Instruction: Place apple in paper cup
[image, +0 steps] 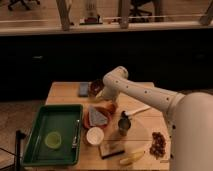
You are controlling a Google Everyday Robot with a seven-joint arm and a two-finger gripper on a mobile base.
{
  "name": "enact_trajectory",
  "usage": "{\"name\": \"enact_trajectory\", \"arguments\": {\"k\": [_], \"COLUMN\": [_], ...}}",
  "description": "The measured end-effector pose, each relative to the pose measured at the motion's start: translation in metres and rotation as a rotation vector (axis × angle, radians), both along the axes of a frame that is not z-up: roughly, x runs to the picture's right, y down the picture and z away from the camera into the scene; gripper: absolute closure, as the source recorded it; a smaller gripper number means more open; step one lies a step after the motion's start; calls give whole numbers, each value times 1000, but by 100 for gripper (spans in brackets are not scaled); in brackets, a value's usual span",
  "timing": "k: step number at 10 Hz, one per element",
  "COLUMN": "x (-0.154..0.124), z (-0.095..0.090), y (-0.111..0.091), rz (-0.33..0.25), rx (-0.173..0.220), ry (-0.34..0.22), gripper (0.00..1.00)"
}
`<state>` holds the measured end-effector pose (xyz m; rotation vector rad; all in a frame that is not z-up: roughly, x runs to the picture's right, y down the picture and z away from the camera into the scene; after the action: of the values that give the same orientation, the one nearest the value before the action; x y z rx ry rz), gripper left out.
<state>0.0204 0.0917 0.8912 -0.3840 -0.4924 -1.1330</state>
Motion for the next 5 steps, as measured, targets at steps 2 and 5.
{"name": "enact_trajectory", "arguments": {"k": [2,5], "x": [4,11], "z": [12,22], "y": [9,17], "rz": [15,35], "rx": [-30,-53], "ry": [8,15], "gripper": [21,49]}}
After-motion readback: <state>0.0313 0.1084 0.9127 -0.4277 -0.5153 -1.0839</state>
